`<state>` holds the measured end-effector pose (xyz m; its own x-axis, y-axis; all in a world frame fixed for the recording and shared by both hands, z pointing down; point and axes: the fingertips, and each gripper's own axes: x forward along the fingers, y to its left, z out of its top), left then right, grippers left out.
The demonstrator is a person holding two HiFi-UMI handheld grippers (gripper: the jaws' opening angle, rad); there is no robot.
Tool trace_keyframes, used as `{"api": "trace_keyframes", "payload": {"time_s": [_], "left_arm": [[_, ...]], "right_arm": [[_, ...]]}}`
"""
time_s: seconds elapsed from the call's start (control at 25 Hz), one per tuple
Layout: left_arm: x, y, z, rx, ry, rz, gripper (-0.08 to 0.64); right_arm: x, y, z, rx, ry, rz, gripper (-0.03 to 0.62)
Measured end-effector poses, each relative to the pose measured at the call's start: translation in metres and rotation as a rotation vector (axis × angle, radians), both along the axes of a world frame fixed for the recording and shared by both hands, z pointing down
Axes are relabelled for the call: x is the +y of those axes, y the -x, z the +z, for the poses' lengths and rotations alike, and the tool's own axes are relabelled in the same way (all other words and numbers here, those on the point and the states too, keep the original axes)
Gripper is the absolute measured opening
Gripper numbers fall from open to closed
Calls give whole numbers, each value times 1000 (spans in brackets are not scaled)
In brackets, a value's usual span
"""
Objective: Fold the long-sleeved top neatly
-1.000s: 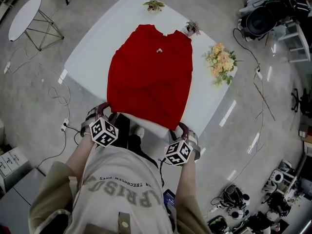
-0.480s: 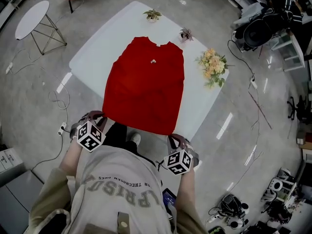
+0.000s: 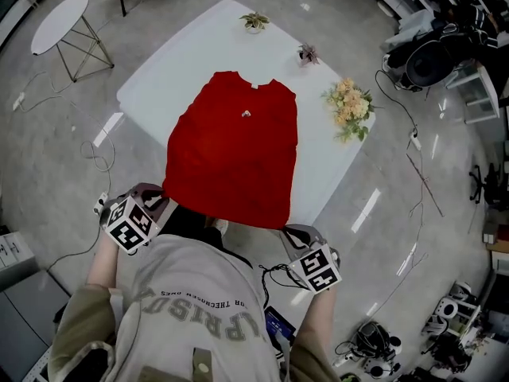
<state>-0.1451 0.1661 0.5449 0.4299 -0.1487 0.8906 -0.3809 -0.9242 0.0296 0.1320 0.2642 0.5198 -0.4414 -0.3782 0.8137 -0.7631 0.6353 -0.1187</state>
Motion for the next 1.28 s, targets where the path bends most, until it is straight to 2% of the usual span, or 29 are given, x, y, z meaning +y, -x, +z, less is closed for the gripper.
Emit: {"api": "trace_keyframes", "payload": {"time_s": [0.12,0.24,0.32,0.48,0.64,0.76,0.8,0.88,0.92,1.0,1.08,1.16,1.2,1.24,1.28], "left_arm": [[-39,-19,-25,59,15,36,46],[-96,-38,-36,53,-33,72,46],[-132,-50,-32,33,-44,84,46],[-188,-66,-5,-9,-12,76,49],[-233,-70,20,-29,21,-39,88],[-259,-63,28,58,84,-195,192],[-265,-59,27,94,100,-237,204],[-269,-48,19,127,65,-250,206],[-266,-44,15,117,27,-213,206],[-251,-44,14,81,-22,-104,209],[-238,-60,23,74,-25,-27,210],[-235,-82,39,87,-11,-20,210],[-236,-91,46,99,-5,-36,209],[-238,-98,51,115,-4,-60,191],[-240,-102,52,134,-3,-83,102]], "right_arm": [[-39,-23,-24,3,-26,-12,15],[-84,-46,-29,7,-15,-22,15],[-114,-57,-22,-7,24,-5,15],[-167,-71,11,-15,143,31,15],[-212,-82,40,10,190,97,15],[-242,-96,50,18,127,192,26],[-247,-97,49,-17,113,219,91],[-247,-90,41,-141,112,254,313],[-243,-85,35,-201,112,259,345],[-230,-77,32,-255,117,257,347],[-218,-76,46,-211,126,253,345],[-215,-76,64,-162,123,258,341],[-216,-74,68,-158,118,263,313],[-218,-73,68,-162,108,274,238],[-221,-73,65,-171,93,290,167]]}}
